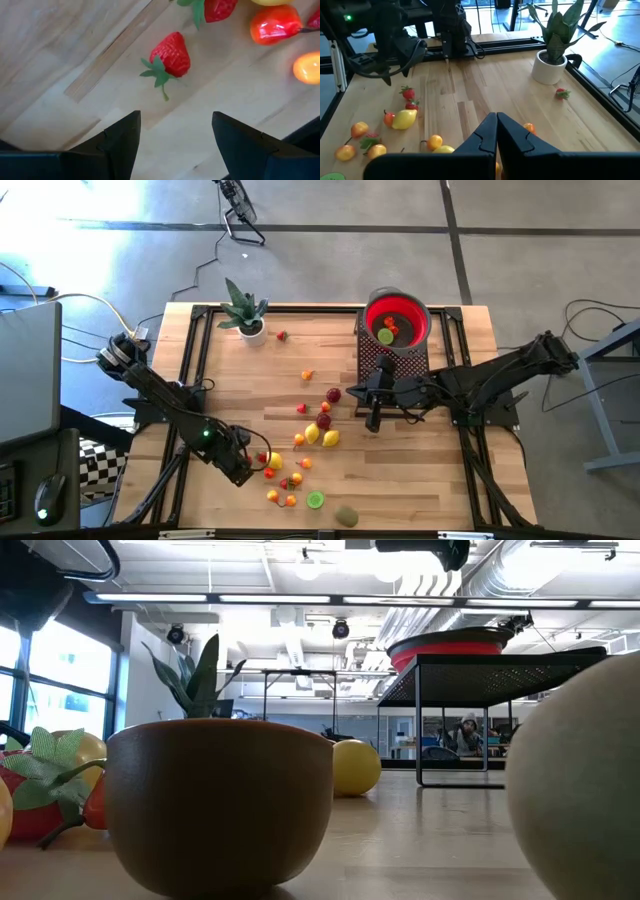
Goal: Pick & Place Fruit
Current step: Put the strawberry into the strainer bowl on the shelf
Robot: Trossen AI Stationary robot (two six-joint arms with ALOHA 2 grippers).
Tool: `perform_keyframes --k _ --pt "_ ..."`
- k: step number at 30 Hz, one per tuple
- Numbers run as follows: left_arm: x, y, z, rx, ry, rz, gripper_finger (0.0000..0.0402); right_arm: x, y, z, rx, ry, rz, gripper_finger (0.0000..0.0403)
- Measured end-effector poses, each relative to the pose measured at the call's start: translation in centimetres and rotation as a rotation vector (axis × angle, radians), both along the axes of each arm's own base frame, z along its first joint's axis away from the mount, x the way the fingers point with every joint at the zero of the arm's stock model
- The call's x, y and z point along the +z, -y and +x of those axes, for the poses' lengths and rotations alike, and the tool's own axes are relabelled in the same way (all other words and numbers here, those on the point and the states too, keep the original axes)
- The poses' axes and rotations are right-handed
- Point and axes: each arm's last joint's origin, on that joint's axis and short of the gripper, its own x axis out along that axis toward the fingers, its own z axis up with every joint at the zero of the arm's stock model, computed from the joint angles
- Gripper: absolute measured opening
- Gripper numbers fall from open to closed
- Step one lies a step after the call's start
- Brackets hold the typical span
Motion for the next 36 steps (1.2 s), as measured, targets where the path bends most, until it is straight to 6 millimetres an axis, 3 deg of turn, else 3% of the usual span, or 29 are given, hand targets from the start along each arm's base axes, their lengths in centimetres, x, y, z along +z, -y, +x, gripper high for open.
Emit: perform_keyframes --k 15,36 --pt "-1.9 0.7 0.8 -0.012 -0.024 0.045 0.0241 0.0 0.0 0.0 0.003 -0.002 -0.008 0.0003" --pt "-1.9 0.6 0.8 -0.063 -0.004 0.070 0.0241 0.0 0.0 0.0 0.003 -0.002 -0.008 0.0003"
